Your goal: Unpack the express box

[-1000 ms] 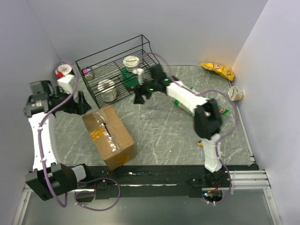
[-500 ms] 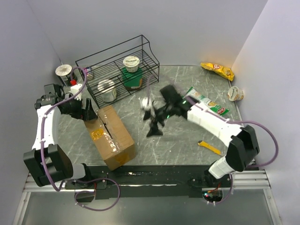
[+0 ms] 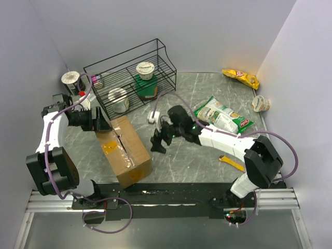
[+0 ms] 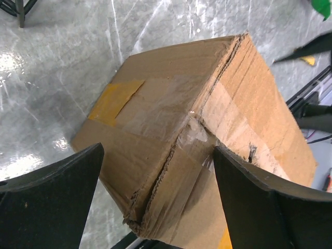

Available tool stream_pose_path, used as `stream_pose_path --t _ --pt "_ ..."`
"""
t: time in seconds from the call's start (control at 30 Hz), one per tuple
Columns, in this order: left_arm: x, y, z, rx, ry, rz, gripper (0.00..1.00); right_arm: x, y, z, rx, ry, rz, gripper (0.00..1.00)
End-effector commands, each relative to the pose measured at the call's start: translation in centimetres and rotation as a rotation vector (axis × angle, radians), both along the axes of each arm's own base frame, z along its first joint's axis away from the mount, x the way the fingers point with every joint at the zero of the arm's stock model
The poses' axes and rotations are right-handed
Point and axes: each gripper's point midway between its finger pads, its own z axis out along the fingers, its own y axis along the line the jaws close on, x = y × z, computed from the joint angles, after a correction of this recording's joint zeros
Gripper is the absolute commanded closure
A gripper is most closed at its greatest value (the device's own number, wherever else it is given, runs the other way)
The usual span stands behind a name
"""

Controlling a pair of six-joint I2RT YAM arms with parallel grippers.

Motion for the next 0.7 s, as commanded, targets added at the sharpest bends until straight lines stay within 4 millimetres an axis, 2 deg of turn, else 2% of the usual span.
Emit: stream_pose_path --t 0.0,0.07,0.1,0.13,0.17,0.27,0.33,0.43,0.47,0.5,0.57,0.63,0.67 --pt "0.4 -0.8 0.4 -0.044 0.005 0.029 0.08 3.7 -1.4 4.6 0.060 0.006 -0.065 0.00" --pt "0.6 -0.8 0.7 -0.040 -0.010 0.043 0.08 2.0 -1.6 4.8 0.070 0.062 0.054 0.00" --pt "1.1 -0.7 1.0 -0.038 -0.036 0.056 0.08 1.4 -1.7 5.6 0.073 0.042 0.119 0.00" --pt "1.3 -0.7 1.2 -0.032 -0.053 0.058 0.08 0.0 -2.5 4.8 0.036 0.023 0.214 0.00" --pt "1.5 -0.5 1.6 -0.023 -0.077 0.065 0.08 -0.7 -2.7 5.1 0.049 0.000 0.259 0.00" --pt "2.6 -0.4 2.8 -0.026 -0.121 0.072 0.08 -1.4 -2.8 4.8 0.068 -0.015 0.300 0.00" --pt "3.4 -0.2 3.0 -0.034 -0.128 0.094 0.08 -2.3 -2.2 5.4 0.113 0.021 0.350 0.00" --pt "4.2 -0.1 2.6 -0.050 -0.115 0.119 0.08 -4.5 -1.3 4.5 0.137 0.113 0.421 0.00" --pt "4.2 -0.2 2.1 -0.063 -0.096 0.118 0.08 -5.6 -0.4 4.6 0.154 0.097 0.455 0.00" --pt "4.1 -0.3 1.8 -0.069 -0.086 0.119 0.08 -6.5 -0.4 3.8 0.152 0.127 0.453 0.00" --pt "3.8 -0.5 1.0 -0.079 -0.060 0.114 0.08 -8.2 0.4 3.5 0.158 0.116 0.475 0.00" --pt "3.6 -0.5 0.7 -0.076 -0.055 0.106 0.09 -8.7 1.5 2.9 0.168 0.124 0.432 0.00" --pt "3.3 -0.6 0.5 -0.075 -0.053 0.106 0.09 -8.1 2.2 2.6 0.159 0.118 0.380 0.00"
